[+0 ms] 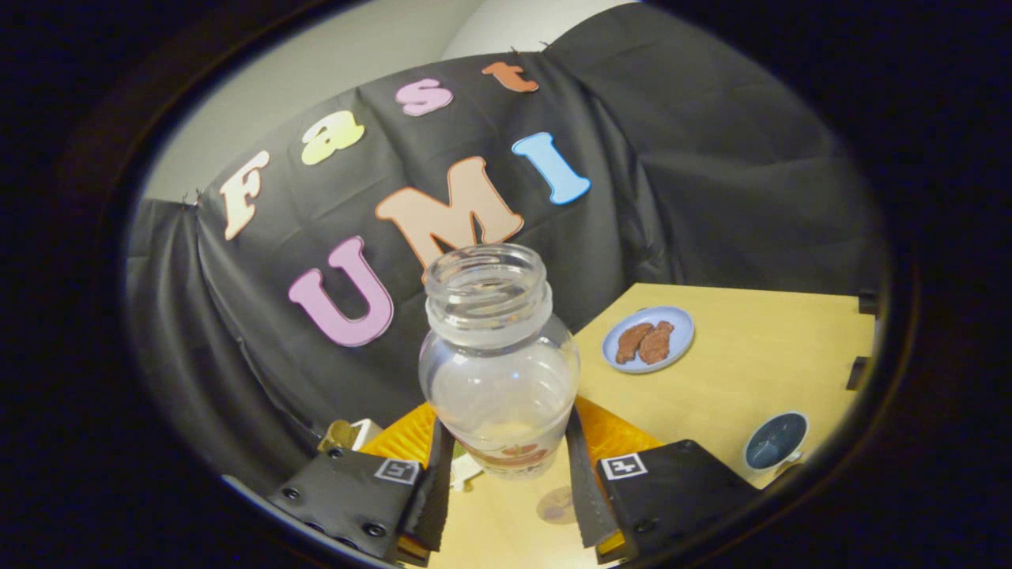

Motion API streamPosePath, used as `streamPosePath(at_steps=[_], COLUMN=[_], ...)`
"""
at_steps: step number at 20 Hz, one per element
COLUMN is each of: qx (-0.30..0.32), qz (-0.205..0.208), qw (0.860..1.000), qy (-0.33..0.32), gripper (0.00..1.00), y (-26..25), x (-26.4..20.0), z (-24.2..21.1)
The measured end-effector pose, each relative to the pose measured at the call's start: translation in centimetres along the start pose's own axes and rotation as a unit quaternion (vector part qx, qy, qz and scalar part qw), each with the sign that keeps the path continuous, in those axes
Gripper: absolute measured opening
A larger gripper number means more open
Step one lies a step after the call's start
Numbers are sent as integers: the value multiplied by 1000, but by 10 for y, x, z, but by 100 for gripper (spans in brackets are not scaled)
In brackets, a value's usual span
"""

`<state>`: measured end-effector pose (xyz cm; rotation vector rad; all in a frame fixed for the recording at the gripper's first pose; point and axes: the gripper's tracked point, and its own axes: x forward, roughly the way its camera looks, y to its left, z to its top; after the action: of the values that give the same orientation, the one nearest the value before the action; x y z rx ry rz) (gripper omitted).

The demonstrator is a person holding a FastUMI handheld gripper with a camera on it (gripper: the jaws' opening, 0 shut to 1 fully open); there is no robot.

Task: Take the bottle from table, then pour the juice into the cup, finally place the bottle on the coaster

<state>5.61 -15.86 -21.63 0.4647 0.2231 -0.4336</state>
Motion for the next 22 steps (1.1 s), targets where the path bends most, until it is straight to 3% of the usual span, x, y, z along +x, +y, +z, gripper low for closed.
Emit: streamPosePath(at_steps=[6,12,22], qx=[-68,-147,-195], qz=[-5,3,5], qw=[996,984,971], qy=[50,99,141], gripper=[68,68,69], y=[-6,-1,4], x=[16,36,50], z=[-47,-107,-163])
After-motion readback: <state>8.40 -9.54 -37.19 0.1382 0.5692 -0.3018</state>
